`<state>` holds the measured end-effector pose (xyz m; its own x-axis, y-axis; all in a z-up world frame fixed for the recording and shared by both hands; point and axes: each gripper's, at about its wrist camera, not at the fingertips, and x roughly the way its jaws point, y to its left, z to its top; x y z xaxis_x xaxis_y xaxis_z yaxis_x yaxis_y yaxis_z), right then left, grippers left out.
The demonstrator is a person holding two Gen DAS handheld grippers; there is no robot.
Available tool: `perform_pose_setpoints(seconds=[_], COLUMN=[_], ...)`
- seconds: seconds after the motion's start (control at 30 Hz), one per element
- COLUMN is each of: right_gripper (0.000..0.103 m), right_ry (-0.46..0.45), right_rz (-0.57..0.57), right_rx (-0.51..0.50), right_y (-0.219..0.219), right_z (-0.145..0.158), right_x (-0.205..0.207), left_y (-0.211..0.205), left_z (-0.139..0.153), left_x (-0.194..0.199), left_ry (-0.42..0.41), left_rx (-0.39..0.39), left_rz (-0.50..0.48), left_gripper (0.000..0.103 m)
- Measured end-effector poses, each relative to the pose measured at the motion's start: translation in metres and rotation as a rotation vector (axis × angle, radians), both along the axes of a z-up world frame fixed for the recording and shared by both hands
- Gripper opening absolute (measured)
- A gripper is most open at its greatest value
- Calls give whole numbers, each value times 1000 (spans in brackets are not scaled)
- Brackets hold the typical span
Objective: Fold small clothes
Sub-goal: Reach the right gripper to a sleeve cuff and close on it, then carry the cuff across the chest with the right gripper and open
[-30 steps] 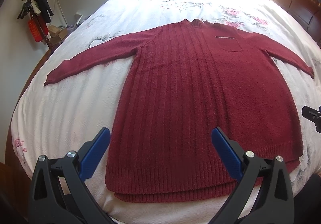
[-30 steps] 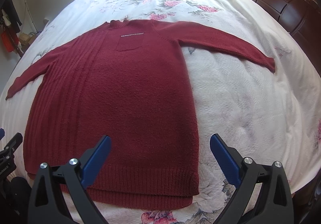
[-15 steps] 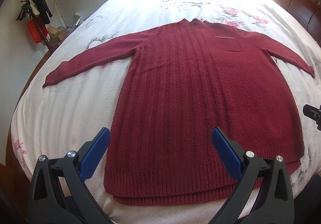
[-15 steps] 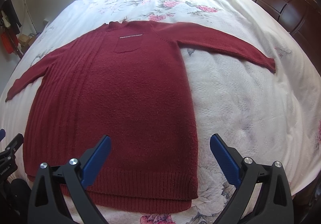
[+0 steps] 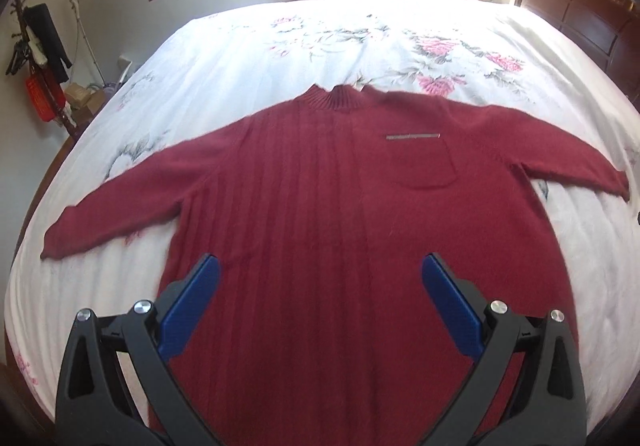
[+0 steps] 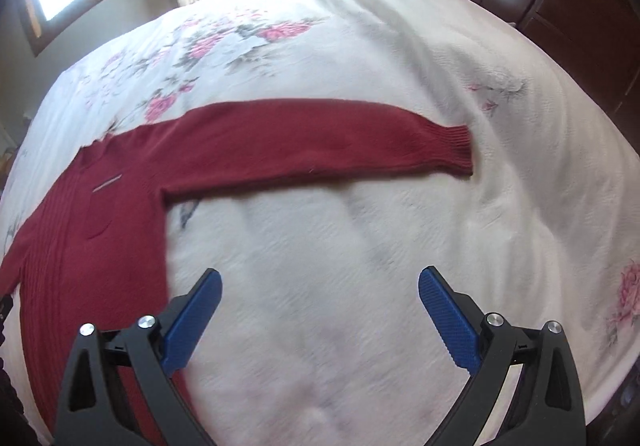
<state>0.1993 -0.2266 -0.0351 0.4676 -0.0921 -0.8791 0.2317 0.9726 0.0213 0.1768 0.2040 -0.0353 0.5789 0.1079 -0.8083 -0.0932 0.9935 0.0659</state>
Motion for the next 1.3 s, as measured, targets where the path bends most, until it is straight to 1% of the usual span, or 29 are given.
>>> perform_pose_setpoints(seconds=[0.03,0.17,0.27,0.3,0.37,0.43,0.47,0.5,0.63,0.7,0.77,0.87,0.9,0.93,1.0,1.13,1.3], right_gripper=[99,99,96,92,90,83,82,80,78,77,69,50,39,26,5,5,5], right_ry=[8,69,104,115,148,179,185,191,207,208,192,162,148,132,106,14,-47], right_rz=[-29,-119,-160,-170,-182,-183,-184,-191,-206,-208,-205,-182,-173,-163,-149,-88,17], right_rx=[18,33,95,116,124,116,130,148,237,256,244,216,210,205,170,225,284], right_y=[-22,-96,-139,-151,-165,-174,-178,-181,-192,-194,-193,-189,-187,-185,-180,-163,-119], right_z=[-2,-19,-36,-43,-56,-69,-74,-79,-98,-104,-102,-95,-92,-88,-77,-51,-24], right_x=[15,64,88,95,105,113,116,118,125,126,124,123,122,122,120,114,113], left_y=[-10,-50,-75,-82,-93,-101,-103,-104,-104,-103,-101,-98,-96,-94,-87,-69,-43], left_z=[1,0,-6,-10,-18,-26,-30,-35,-46,-49,-49,-51,-50,-50,-51,-54,-54], left_x=[15,70,102,110,122,131,136,139,153,155,154,152,150,149,146,143,138], left_ry=[-6,-30,-34,-29,-20,-13,-9,-2,26,32,26,20,21,22,26,42,47], left_rx=[-5,-31,-55,-59,-62,-48,-42,-37,-40,-37,-35,-14,-12,-12,-19,-24,-21], left_rz=[-4,-16,-25,-31,-46,-54,-54,-52,-38,-37,-42,-50,-52,-51,-43,-14,25], left_gripper=[100,100,100,100,100,100,100,100,100,100,100,100,100,100,100,100,100])
